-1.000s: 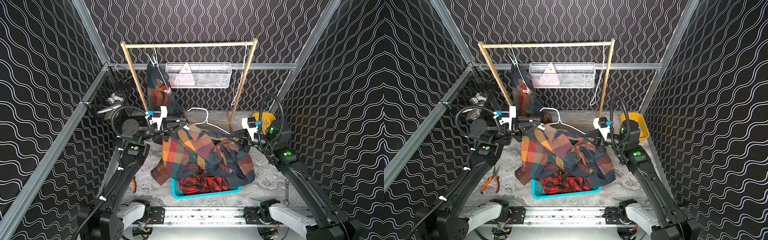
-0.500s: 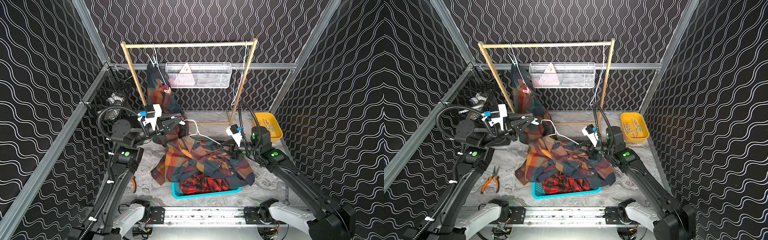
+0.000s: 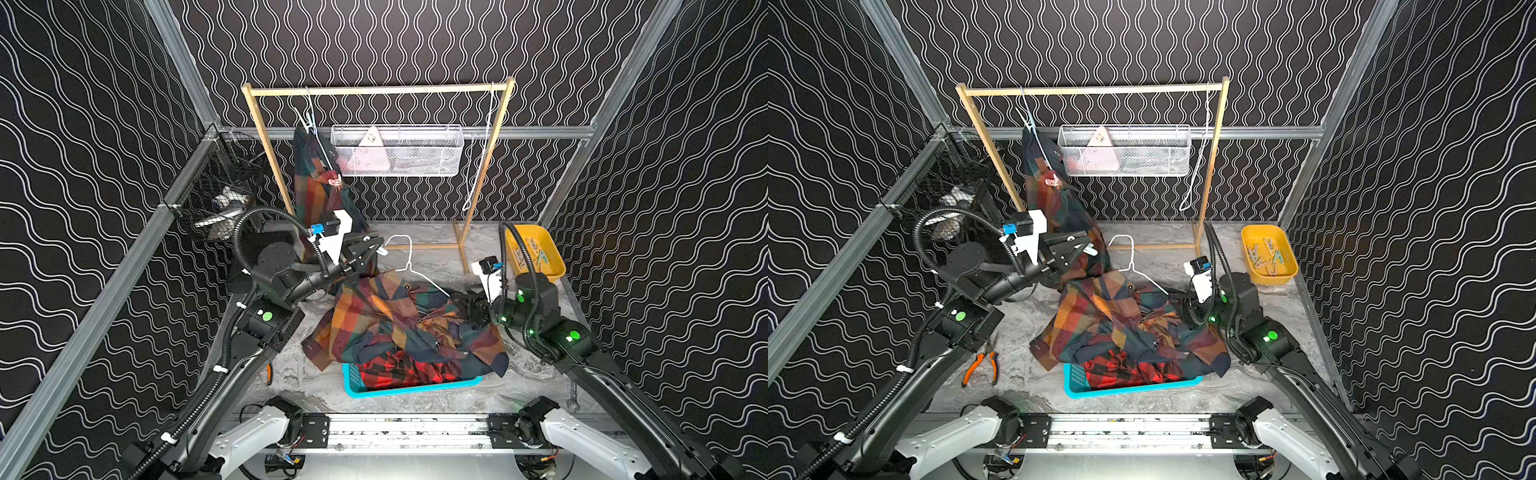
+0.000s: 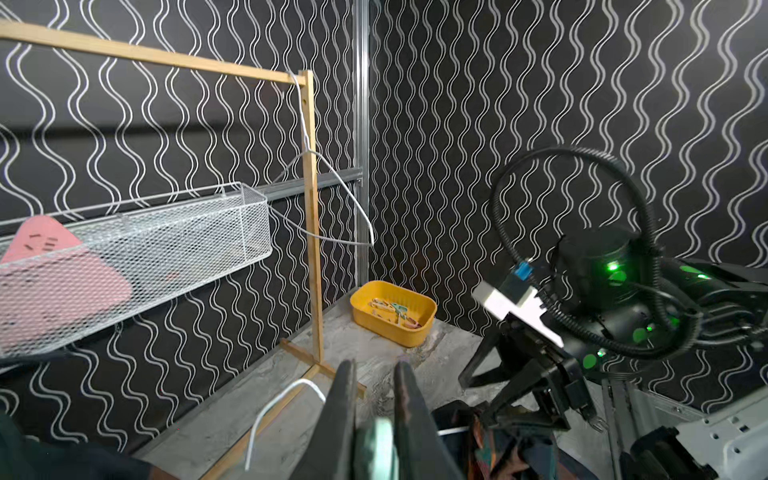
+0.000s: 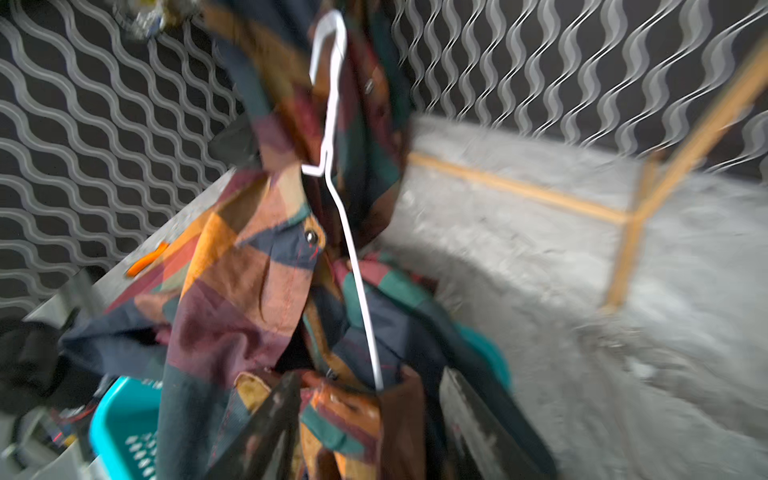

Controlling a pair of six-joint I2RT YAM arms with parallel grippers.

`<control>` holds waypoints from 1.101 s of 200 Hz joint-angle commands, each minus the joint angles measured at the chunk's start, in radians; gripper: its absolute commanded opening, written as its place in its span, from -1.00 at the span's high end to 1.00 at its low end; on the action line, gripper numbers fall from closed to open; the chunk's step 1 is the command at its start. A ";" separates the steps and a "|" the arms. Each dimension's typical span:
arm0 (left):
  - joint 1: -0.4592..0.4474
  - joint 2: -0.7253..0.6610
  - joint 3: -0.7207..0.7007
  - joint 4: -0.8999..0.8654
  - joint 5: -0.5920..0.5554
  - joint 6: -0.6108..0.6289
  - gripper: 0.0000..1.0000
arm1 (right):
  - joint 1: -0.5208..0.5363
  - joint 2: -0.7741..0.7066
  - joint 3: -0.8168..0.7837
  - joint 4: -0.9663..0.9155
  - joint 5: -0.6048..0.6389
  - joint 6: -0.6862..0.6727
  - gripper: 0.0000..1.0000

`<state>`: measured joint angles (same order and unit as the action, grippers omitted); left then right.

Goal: Remove the clothespins securing long-sleeve shirts to the hanger
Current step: Place the hanger in the bin, then place the clamp in the storage box.

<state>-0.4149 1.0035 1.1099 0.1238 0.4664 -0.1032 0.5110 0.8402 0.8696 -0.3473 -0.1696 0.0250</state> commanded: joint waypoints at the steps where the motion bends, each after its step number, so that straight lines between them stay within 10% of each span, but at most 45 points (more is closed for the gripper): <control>1: -0.027 0.022 0.019 -0.029 -0.132 -0.004 1.00 | 0.005 -0.020 0.022 0.115 0.070 -0.046 -0.20; 91: -0.083 0.081 0.052 -0.050 -0.248 -0.028 1.00 | 0.275 0.281 0.205 0.499 0.093 -0.222 -0.26; 220: -0.088 0.112 0.059 -0.044 -0.233 -0.036 1.00 | 0.322 0.508 0.369 0.567 0.070 -0.277 -0.26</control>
<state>-0.5026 1.1149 1.1641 0.0525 0.2325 -0.1322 0.8322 1.3224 1.2098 0.1722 -0.0807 -0.2302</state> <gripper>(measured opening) 0.159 0.635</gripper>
